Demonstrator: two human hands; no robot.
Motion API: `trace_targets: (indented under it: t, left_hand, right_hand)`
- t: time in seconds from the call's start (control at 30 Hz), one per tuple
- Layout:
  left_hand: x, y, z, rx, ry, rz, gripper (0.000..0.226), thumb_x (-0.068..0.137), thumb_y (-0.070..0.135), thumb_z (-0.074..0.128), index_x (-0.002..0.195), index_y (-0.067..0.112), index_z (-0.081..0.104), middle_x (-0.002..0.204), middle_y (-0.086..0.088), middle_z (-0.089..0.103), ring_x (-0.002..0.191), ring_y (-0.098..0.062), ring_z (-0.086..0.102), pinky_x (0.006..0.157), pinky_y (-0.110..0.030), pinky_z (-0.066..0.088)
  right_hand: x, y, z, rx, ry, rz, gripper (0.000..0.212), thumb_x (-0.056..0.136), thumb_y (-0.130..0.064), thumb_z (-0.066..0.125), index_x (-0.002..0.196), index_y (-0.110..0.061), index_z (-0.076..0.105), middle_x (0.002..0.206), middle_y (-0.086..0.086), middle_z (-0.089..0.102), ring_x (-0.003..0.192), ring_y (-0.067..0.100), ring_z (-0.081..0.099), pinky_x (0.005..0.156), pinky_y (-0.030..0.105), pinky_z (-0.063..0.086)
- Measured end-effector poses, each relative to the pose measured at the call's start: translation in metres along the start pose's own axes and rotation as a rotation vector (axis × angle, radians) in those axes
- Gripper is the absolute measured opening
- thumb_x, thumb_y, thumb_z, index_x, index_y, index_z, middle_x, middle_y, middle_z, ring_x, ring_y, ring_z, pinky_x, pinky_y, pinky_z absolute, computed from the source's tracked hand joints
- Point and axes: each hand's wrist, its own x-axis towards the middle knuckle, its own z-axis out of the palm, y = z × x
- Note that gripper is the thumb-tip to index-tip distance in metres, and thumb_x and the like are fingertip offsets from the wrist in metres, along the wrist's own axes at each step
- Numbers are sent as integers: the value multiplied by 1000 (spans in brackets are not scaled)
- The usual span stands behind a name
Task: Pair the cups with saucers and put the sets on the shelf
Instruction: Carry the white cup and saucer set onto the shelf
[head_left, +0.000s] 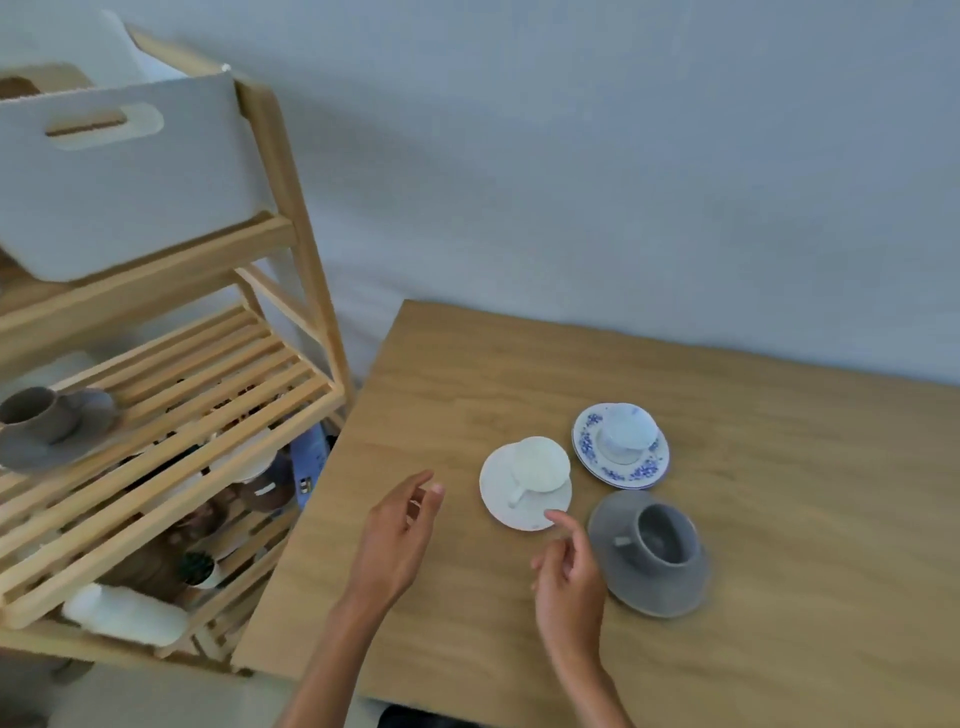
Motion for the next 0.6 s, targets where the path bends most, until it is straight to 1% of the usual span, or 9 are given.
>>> trace_targets:
  t: [0.07,0.13,0.2,0.27,0.33,0.37,0.47,0.53,0.6]
  left_hand:
    - [7,0,17,19,-31,-1,54,93,58,49,133,23,60,100,12,67,90,4,60,80,-24,52]
    - [12,-1,30,43,-55,-12,53,93,55,54,135,23,58,95,11,66,86,-1,62,83,-30,54]
    - [17,-2,42,76,-84,-15,54,92,54,56,135,22,57,93,11,66,86,-7,63,85,-36,54]
    - [22,-5,52,137,-114,12,42,93,55,54,124,27,61,91,11,64,86,-10,61,82,-38,54]
    - [28,-6,60,201,-145,61,28,93,55,50,103,31,60,84,10,60,82,-11,57,75,-36,52]
    - [31,-7,64,223,-161,83,24,94,53,49,100,33,59,82,10,58,81,-11,55,73,-35,51]
    - [39,-7,70,252,-185,111,17,95,40,52,107,32,60,82,11,56,82,-12,54,72,-34,50]
    - [43,-8,71,258,-189,111,24,93,32,56,117,31,60,84,11,56,81,-13,54,73,-34,51]
    - [44,-9,69,262,-192,103,39,92,27,59,130,31,56,87,9,56,80,-12,54,74,-32,51]
  right_hand:
    - [6,10,-4,-64,57,58,47,96,-4,43,119,-42,58,69,2,64,60,23,62,63,46,57]
    - [13,11,-5,-108,56,101,49,97,-6,44,137,-32,52,84,1,69,76,25,65,78,47,56]
    - [20,8,-5,-138,49,117,53,99,-8,44,150,-23,42,105,4,70,100,27,64,94,40,50]
    - [28,3,-6,-161,12,151,56,102,-12,44,156,-18,32,111,3,63,116,28,58,95,33,42]
    - [37,1,-4,-204,-36,158,56,104,-19,44,158,-21,29,107,1,67,112,28,60,93,35,44]
    - [42,0,-3,-228,-59,139,55,104,-22,44,157,-24,30,104,1,70,107,28,63,91,37,47]
    - [54,4,-1,-282,-95,72,51,102,-19,49,151,-30,41,84,-3,69,86,22,66,81,35,51]
    - [59,5,0,-283,-109,74,53,100,-18,53,150,-31,43,79,-8,66,81,18,64,77,31,47]
    - [60,7,1,-276,-133,83,54,100,-20,55,151,-34,42,80,-13,66,84,15,64,77,28,45]
